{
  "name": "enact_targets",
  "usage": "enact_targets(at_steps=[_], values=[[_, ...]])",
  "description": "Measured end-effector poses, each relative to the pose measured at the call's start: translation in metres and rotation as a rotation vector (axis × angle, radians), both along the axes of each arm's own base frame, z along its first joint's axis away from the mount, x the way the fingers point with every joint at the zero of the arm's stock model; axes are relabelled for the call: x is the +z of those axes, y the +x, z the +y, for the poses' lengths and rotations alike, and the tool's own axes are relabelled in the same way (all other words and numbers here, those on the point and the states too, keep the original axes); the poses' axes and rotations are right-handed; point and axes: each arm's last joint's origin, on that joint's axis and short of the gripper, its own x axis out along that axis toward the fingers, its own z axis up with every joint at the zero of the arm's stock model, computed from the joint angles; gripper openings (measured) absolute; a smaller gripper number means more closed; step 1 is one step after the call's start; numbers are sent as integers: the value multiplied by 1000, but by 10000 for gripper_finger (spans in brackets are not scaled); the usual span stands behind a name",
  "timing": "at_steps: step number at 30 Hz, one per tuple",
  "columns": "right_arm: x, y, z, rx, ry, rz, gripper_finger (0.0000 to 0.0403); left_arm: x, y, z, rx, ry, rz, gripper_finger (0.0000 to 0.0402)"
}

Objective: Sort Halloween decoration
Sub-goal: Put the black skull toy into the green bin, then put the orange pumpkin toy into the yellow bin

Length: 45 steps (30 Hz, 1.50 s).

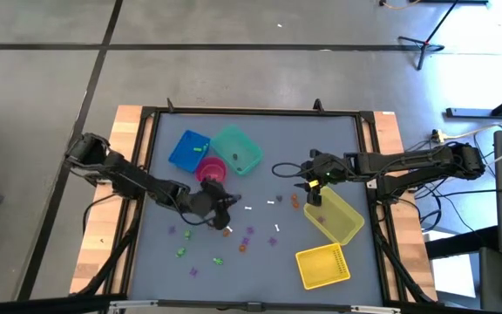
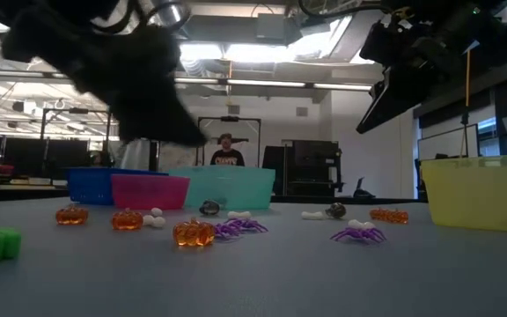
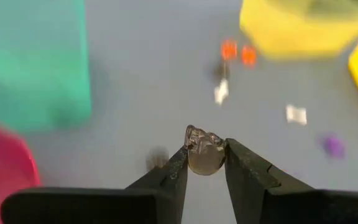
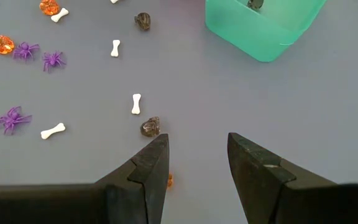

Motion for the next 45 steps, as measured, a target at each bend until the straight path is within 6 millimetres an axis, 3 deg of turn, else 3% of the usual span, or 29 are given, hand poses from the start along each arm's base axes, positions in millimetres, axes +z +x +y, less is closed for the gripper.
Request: enact_targets(at_steps=[9,21,29,39,45], values=[[0,0,0,-1,0,0,161,24,17,45,168,242,-163,78],[0,0,0,-2,-1,-1,161,28,16,114,387,286,-163,78],[0,0,0,-2,-2,-1,161,27,15,124,396,270,-164,85],[0,0,0,-2,-2,0,161,27,15,124,379,263,-165,160],[0,0,0,-2,-2,0,161,27,16,123,356,253,-168,174]])
